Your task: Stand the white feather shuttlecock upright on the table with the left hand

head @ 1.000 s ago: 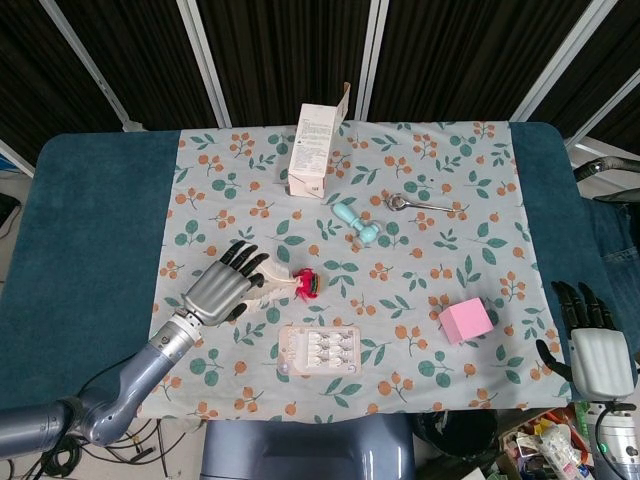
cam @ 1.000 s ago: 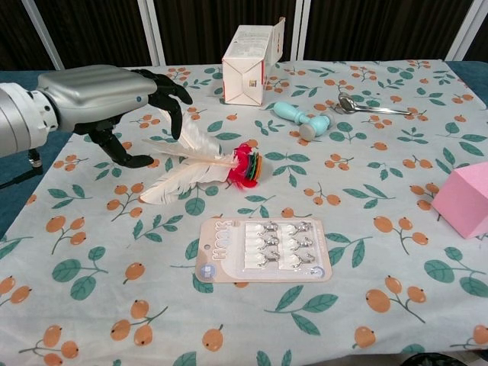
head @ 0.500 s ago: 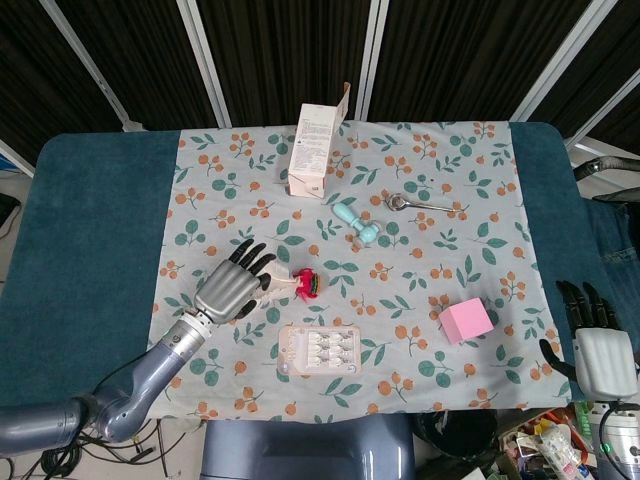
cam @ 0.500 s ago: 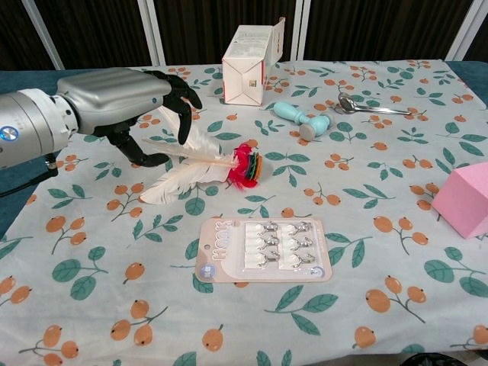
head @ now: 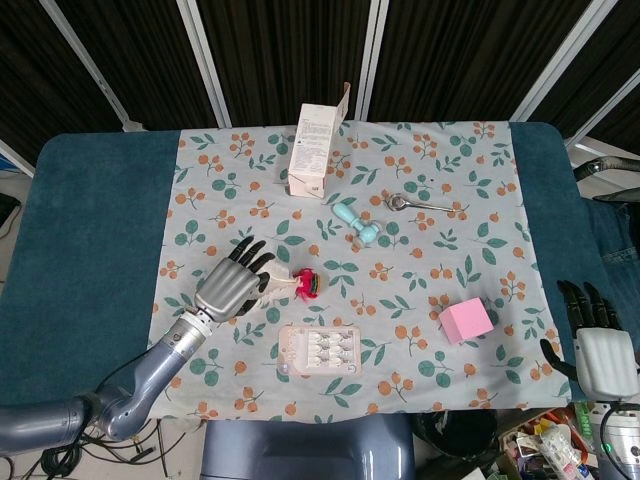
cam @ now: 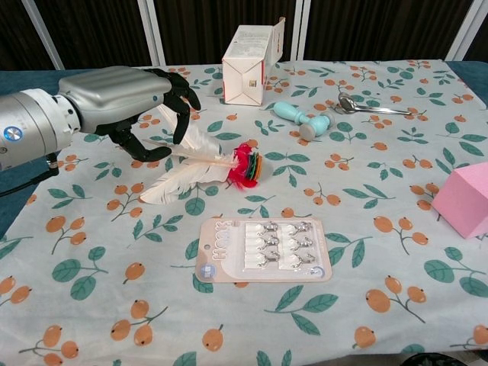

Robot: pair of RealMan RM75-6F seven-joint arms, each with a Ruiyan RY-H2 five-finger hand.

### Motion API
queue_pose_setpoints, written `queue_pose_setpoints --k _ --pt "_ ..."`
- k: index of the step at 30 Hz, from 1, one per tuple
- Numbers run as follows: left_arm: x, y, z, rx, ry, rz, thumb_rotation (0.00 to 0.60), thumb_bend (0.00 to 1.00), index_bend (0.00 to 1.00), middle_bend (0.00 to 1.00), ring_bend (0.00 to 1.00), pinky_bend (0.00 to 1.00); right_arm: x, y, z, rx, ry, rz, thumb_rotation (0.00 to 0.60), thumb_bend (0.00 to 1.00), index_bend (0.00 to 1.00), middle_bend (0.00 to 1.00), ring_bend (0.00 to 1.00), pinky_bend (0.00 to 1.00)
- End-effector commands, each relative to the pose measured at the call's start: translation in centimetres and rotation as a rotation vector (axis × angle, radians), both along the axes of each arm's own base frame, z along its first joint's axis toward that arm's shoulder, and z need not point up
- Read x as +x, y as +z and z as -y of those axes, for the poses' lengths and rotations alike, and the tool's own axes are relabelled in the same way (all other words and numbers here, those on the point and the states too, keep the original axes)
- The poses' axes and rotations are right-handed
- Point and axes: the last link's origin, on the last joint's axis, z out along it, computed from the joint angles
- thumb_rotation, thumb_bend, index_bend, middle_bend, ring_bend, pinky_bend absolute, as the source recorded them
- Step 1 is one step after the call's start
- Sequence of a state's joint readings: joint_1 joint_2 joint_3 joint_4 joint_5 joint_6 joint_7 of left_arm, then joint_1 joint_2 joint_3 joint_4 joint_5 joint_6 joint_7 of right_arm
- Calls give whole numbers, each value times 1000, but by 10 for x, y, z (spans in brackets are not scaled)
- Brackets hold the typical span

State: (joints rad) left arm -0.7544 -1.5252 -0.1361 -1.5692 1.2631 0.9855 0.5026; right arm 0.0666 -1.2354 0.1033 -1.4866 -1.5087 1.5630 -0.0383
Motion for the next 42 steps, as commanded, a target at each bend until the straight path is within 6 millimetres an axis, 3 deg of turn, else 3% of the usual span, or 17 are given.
queue_pose_setpoints --k 1,25,33,42 --pt "-2 0 0 2 -1 -5 600 392 534 172 0 0 0 0 0 -2 0 1 600 195 0 79 31 136" --pt "0 6 -5 50 8 0 600 486 588 215 0 0 0 -1 1 5 1 4 600 194 0 78 32 136" --pt "12 33 -17 114 -27 11 600 486 588 214 0 0 0 0 0 4 2 6 600 195 0 78 31 136" --pt "38 70 -33 146 -162 -127 600 486 588 213 0 0 1 -1 1 5 3 5 600 195 0 78 32 136"
